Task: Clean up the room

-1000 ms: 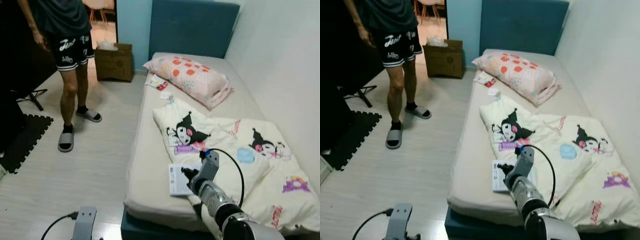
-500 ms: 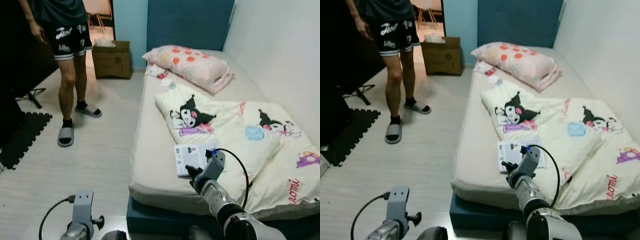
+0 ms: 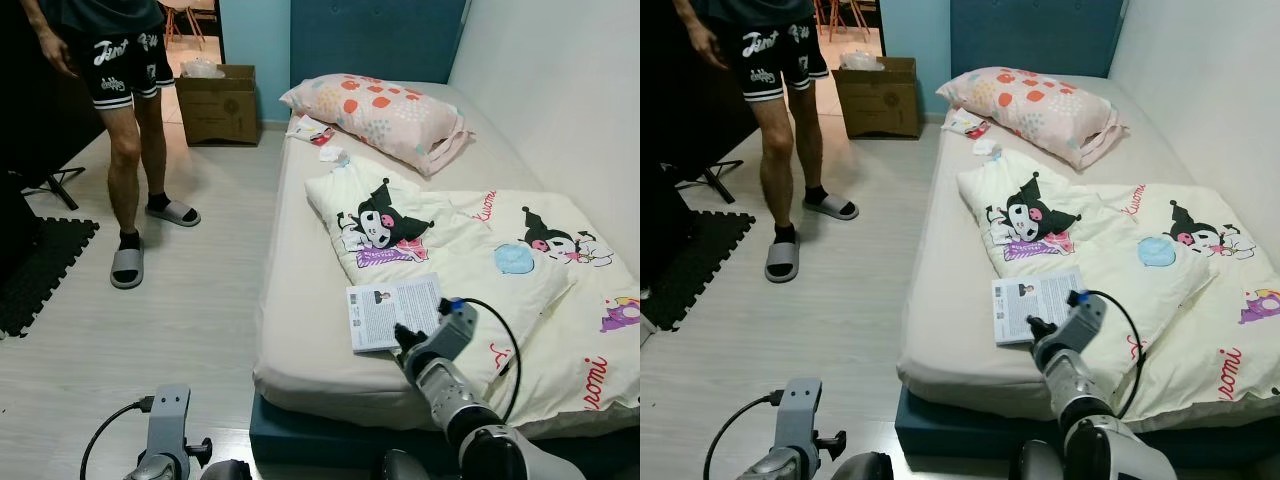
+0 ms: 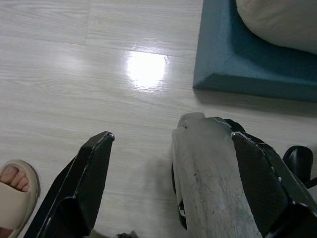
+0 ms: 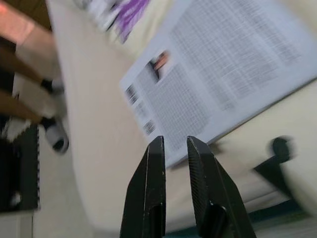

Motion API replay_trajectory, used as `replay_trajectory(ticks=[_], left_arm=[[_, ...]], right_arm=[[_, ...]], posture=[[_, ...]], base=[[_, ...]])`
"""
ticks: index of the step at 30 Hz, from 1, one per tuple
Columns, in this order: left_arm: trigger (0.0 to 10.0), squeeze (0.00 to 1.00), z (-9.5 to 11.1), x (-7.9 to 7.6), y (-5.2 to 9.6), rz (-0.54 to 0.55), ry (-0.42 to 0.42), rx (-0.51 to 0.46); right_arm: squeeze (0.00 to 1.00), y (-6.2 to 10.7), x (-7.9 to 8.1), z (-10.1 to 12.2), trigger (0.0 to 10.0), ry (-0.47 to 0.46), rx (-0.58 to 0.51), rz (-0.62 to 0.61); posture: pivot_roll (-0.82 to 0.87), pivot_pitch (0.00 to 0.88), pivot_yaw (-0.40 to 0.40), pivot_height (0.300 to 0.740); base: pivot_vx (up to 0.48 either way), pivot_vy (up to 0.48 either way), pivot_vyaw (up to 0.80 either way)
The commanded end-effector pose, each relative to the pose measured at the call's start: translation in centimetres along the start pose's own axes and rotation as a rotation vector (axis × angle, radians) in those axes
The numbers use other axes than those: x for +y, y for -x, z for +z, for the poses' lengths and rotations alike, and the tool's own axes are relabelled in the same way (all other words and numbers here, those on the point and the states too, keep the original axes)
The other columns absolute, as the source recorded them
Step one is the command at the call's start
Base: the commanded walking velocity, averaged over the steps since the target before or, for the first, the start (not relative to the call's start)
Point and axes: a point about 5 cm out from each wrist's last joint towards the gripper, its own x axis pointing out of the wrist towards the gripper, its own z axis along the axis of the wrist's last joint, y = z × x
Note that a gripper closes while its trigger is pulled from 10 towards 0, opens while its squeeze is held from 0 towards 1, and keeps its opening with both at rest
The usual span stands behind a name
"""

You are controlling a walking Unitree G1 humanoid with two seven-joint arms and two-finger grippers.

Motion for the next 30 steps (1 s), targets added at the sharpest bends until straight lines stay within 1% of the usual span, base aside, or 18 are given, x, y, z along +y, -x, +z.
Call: replay_trajectory(ticks=[1,5,6,7,8,9,10,11,14,16,17,18,19,20,22,24,28,30], left_arm=[[10.0,0.00,-0.5,0.8,0.2,0.005,-0.019,-0.001],[10.0,0.00,-0.8,1.3,0.4,0.005,-0.021,-0.008],[10.0,0.00,-1.0,1.7,0.5,0.003,-0.026,-0.014],[10.0,0.00,-1.1,1.9,0.6,0.002,-0.029,-0.019],[10.0,0.00,-1.1,2.2,0.7,-0.002,-0.035,-0.031],[10.0,0.00,-1.1,2.4,0.8,-0.005,-0.039,-0.039],[10.0,0.00,-0.8,2.5,0.8,-0.015,-0.041,-0.060],[10.0,0.00,-0.8,2.5,0.8,-0.015,-0.041,-0.060],[10.0,0.00,0.0,2.6,0.8,-0.034,-0.038,-0.112],[10.0,0.00,1.3,2.4,0.7,-0.050,-0.028,-0.164],[10.0,0.00,1.8,2.3,0.7,-0.055,-0.025,-0.182],[10.0,0.00,2.6,2.1,0.7,-0.064,-0.021,-0.210],[10.0,0.00,2.6,2.1,0.7,-0.064,-0.021,-0.210],[10.0,0.00,3.6,1.7,0.6,-0.079,-0.014,-0.252],[10.0,0.00,4.0,1.5,0.6,-0.087,-0.011,-0.269],[10.0,0.00,4.7,0.9,0.6,-0.109,-0.017,-0.298],[10.0,0.00,4.8,0.5,0.6,-0.121,-0.020,-0.309],[10.0,0.00,5.3,-0.1,0.8,-0.147,-0.025,-0.345]], right_arm=[[1.00,0.2,-0.7,0.0,10.0,-0.060,-0.011,-0.036],[1.00,0.2,-1.0,0.3,10.0,-0.099,-0.028,-0.046],[1.00,0.2,-1.1,0.4,10.0,-0.118,-0.036,-0.050],[1.00,0.2,-1.2,0.5,10.0,-0.130,-0.041,-0.051],[1.00,0.2,-1.2,0.6,10.0,-0.146,-0.048,-0.055],[1.00,0.2,-1.3,0.7,10.0,-0.157,-0.053,-0.056],[1.00,0.2,-1.3,0.7,10.0,-0.173,-0.057,-0.060],[1.00,0.2,-1.3,0.7,10.0,-0.173,-0.057,-0.060],[1.00,0.3,-1.5,0.6,10.0,-0.205,-0.060,-0.068],[1.00,0.3,-1.5,0.3,10.0,-0.208,-0.043,-0.070],[0.67,0.3,-1.4,0.2,10.0,-0.210,-0.037,-0.069],[0.67,0.3,-1.3,-0.1,10.0,-0.199,-0.017,-0.069],[0.67,0.3,-1.3,-0.1,10.0,-0.199,-0.017,-0.069],[0.00,0.2,-1.0,-0.1,10.0,-0.170,-0.006,-0.054],[0.00,0.1,-0.8,-0.1,10.0,-0.156,-0.009,-0.042],[0.00,0.1,-0.3,0.0,10.0,-0.137,-0.019,-0.011],[0.00,0.0,-0.2,0.1,10.0,-0.140,-0.023,0.000],[0.00,-0.1,0.1,0.6,10.0,-0.157,-0.042,0.014]], posture=[[0.17,0.069,-0.044,0.593],[0.19,0.106,-0.040,0.593],[0.22,0.161,-0.028,0.593],[0.22,0.161,-0.028,0.593],[0.24,0.201,-0.017,0.593],[0.24,0.211,-0.014,0.593],[0.25,0.244,-0.007,0.593],[0.25,0.244,-0.007,0.593],[0.27,0.261,-0.004,0.593],[0.28,0.275,-0.007,0.593],[0.28,0.275,-0.007,0.593],[0.28,0.286,-0.012,0.593],[0.28,0.286,-0.012,0.593],[0.28,0.298,-0.015,0.588],[0.28,0.298,-0.015,0.583],[0.27,0.314,-0.018,0.573],[0.27,0.321,-0.017,0.568],[0.29,0.335,-0.014,0.558]], base=[[0.000,0.000,0.00],[0.000,0.000,0.00],[0.000,0.000,0.00],[0.000,0.000,0.00],[0.000,0.000,0.00],[0.000,0.000,0.00],[0.000,0.000,0.00],[0.000,0.000,0.00],[0.000,0.000,0.00],[0.000,0.000,0.00],[0.000,0.000,0.00],[0.000,0.000,0.00],[0.000,0.000,0.00],[0.000,0.000,0.00],[0.000,0.000,0.00],[0.000,0.000,0.00],[0.000,0.000,0.00],[0.000,0.000,0.00]])
